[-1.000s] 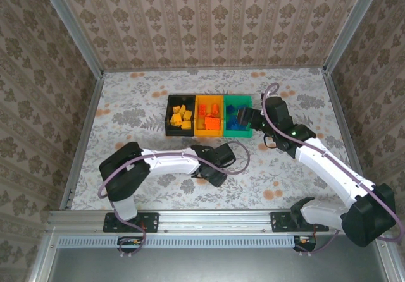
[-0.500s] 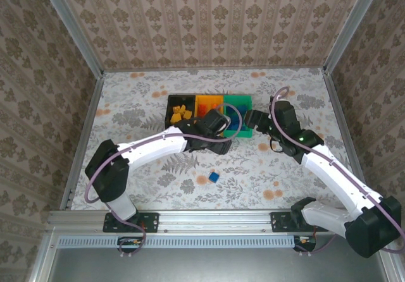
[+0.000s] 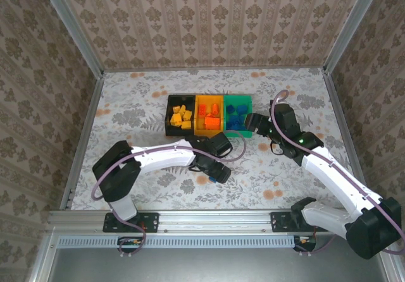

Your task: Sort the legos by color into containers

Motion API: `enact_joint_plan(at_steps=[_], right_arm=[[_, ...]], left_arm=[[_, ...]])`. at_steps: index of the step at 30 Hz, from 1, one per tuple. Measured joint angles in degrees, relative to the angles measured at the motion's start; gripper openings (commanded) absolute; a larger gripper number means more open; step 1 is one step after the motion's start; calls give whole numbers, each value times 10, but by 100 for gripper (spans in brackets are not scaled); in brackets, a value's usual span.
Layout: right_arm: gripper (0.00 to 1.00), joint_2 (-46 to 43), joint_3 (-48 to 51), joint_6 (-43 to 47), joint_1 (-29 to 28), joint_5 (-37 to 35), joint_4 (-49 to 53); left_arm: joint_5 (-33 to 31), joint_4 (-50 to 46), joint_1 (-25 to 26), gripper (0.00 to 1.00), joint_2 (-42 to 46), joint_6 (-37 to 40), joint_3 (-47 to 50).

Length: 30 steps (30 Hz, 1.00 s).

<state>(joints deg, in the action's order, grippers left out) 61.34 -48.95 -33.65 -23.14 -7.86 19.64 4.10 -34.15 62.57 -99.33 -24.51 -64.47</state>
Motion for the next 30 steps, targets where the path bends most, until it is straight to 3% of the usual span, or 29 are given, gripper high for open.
enact_joint_plan(at_steps=[5,11,17,26,30], right_arm=[[90,0,0,1,0,2,0],[90,0,0,3,1,2,0],[90,0,0,4,10,2,0],[90,-3,0,2,16,3,0],[90,-3,0,0,16,3,0]], left_arm=[[1,1,2,73,-24,-12,0],[-8,1,10,51,-49,-17,0],[-31,-5,12,39,-49,-17,0],[-51,-3,11,36,-31,-12,-1],[-74,17,-20,37,5,-1,-20]])
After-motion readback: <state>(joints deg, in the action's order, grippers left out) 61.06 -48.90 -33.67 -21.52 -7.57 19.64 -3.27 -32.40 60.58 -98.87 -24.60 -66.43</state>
